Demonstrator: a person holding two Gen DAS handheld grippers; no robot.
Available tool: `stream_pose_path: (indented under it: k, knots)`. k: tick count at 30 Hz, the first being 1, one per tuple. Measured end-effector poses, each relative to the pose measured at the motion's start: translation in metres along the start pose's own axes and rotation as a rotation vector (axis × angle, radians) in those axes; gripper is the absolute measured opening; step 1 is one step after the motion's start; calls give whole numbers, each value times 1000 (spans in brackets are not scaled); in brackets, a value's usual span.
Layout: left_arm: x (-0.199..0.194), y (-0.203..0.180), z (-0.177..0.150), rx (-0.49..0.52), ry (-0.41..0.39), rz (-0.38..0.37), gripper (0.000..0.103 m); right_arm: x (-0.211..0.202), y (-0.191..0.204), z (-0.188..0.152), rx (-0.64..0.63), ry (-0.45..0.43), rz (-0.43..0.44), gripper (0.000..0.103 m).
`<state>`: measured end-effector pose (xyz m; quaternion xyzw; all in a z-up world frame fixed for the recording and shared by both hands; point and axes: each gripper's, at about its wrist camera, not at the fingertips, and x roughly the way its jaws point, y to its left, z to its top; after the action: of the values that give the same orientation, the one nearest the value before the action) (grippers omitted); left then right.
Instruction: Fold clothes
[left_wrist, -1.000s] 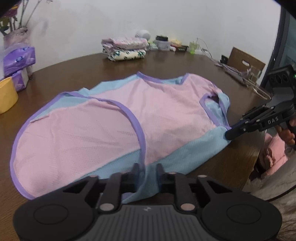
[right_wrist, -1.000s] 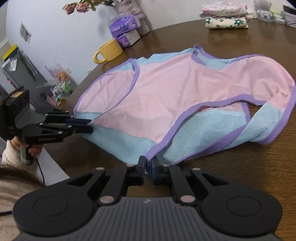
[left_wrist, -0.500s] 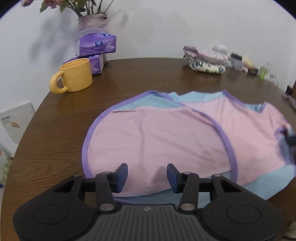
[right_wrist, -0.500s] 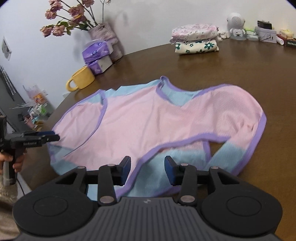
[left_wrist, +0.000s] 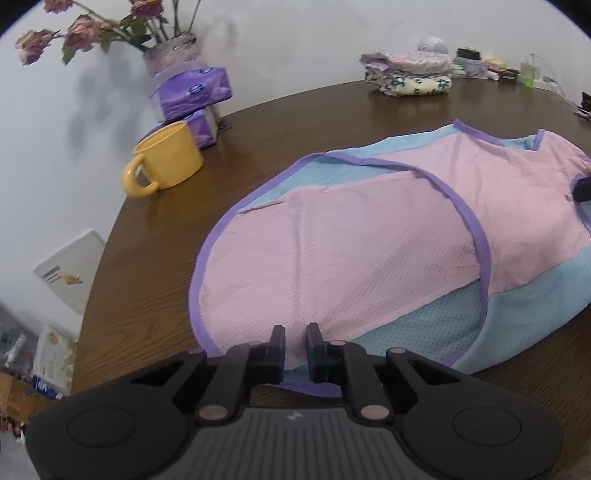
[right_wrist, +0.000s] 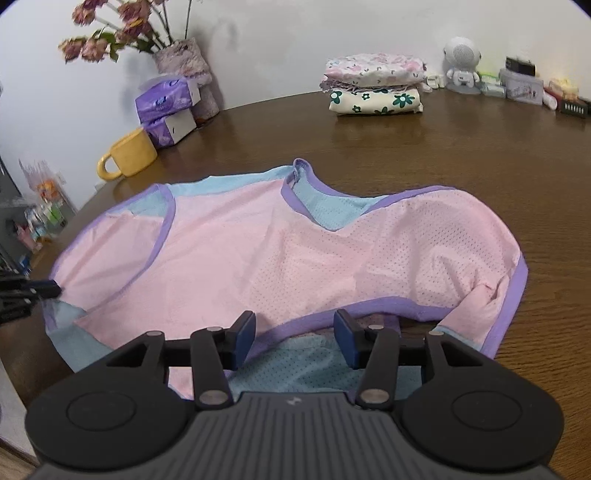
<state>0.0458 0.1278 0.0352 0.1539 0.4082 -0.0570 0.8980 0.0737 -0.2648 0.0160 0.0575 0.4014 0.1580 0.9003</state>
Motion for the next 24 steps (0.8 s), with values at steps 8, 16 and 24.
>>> stream_pose_path:
  k: [8,16,24]
  knots:
    - [-10,14,11,-180,-128,-41,53,-24,-13,11,42,-97,-41,52]
    - [-1,-35,43,-108,-179,-211,54,-33,-86,13,188,-134,-301,53]
    - [19,-99,72,6,-155,-278,54,-25,-118,4,328,-82,-83,14]
